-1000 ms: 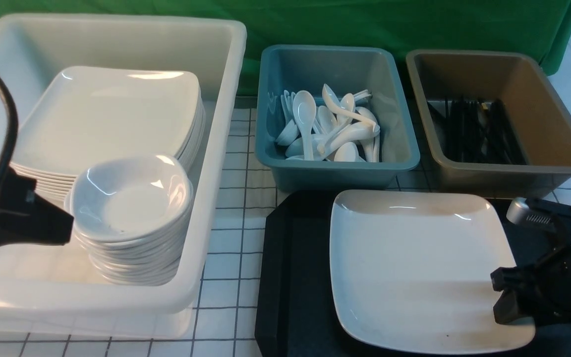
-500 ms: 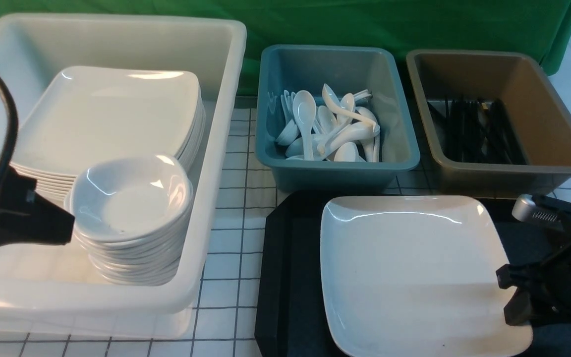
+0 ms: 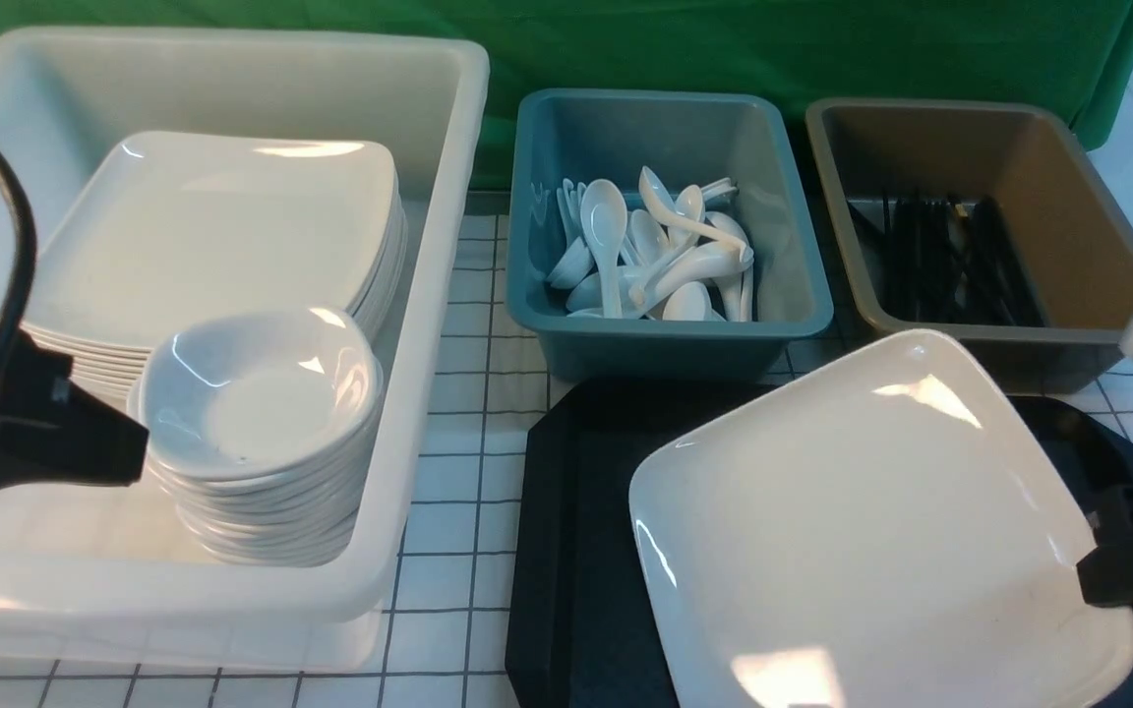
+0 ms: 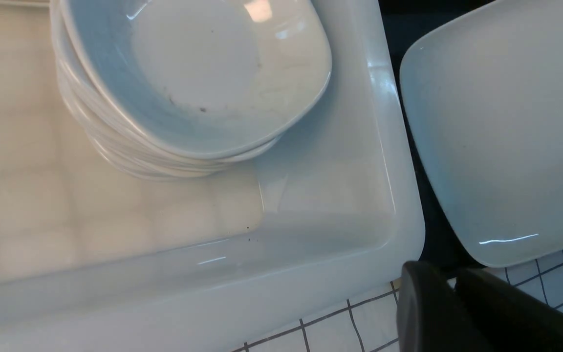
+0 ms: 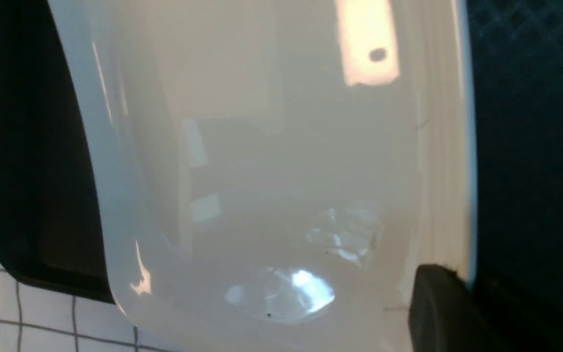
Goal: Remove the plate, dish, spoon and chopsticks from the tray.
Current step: Use the right arm to grab a plate from the dinner plate, then use the right arm to put the plate into the large storage box on the left
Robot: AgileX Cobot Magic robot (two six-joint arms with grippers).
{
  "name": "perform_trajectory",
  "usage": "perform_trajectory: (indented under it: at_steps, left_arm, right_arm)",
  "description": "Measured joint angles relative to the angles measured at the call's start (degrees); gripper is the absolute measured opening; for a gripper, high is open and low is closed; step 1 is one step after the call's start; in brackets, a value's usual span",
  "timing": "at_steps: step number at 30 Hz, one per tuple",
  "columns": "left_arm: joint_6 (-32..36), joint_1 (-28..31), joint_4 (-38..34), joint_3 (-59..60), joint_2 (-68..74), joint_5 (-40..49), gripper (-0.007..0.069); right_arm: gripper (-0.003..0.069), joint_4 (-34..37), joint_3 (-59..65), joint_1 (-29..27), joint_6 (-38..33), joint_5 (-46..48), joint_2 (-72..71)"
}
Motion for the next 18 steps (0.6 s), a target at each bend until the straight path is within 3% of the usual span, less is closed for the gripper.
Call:
perform_trajectory:
  at_steps: [7, 13, 18]
  left_arm:
    - [2.0, 0.0, 0.5, 0.0, 0.0, 0.0, 0.0094]
    - [-0.7, 0.0, 8.6, 0.0, 0.0, -4.5, 0.0094]
    - [-2.2, 0.0, 11.3, 0.0, 0.0, -5.2, 0.0094]
  right_arm:
    - [0.0076, -1.7, -7.7, 0.0, 1.5, 6.0, -1.8]
    - [0.0076, -2.3, -18.7, 0.0, 5.0, 8.8, -1.9]
    - [0.0076, -0.7, -24.2, 0.0, 6.7, 9.2, -1.9]
